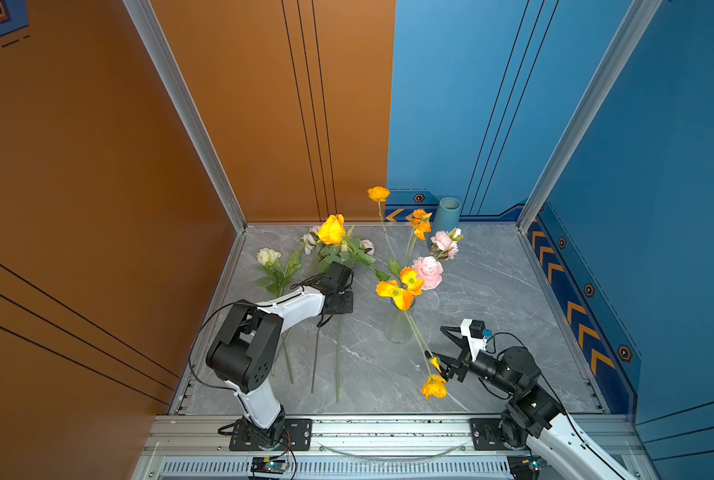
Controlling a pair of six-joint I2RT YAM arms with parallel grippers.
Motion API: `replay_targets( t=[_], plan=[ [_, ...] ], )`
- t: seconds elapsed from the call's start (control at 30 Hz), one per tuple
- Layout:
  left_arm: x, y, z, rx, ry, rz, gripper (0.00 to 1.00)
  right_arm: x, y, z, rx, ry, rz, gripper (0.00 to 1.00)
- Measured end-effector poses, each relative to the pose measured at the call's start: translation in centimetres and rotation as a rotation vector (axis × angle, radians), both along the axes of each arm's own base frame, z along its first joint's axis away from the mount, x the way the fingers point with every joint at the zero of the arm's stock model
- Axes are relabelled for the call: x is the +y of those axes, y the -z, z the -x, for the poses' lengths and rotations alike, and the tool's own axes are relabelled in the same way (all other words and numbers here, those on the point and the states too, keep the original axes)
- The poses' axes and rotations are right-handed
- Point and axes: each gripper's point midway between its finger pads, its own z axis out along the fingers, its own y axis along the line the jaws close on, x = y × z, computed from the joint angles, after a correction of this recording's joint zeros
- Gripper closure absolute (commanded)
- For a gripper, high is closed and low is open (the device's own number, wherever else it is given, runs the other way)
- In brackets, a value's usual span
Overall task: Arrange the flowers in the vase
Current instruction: 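Close the left gripper around the pink rose stem, then lift the pink rose stem upright with the left gripper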
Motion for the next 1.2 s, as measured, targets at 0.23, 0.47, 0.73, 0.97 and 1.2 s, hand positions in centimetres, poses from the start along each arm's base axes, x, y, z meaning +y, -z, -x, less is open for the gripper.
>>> replay_targets(
  t=[0.23,0.47,0.73,0.97,1.2],
  plan=[
    [1.9,-8.5,1.7,-0.228,-0.038,0.075,1.00,-0.1,-0.6,0.1,-0.023,0.001,-0.013,0.00],
    [9.1,-15.0,4.4,-0.411,-0.256,0.052,1.00,-0.3,-1.0,0.3,-0.036,0.003,-0.021,0.00],
    [13.9,-23.8,8.1,-0.681,-0.367,0.027,1.00,-0.6,-0.1,0.6,0.010,0.018,-0.011,0.00],
    [12.1,-32.9,10.2,-0.951,-0.223,0.098,1.00,-1.5,-1.4,0.8,-0.040,0.062,-0.046,0.00],
    [10.5,-41.9,13.7,-1.248,-0.125,0.348,1.00,-1.5,-0.5,0.4,-0.008,0.076,-0.024,0.00]
  ],
)
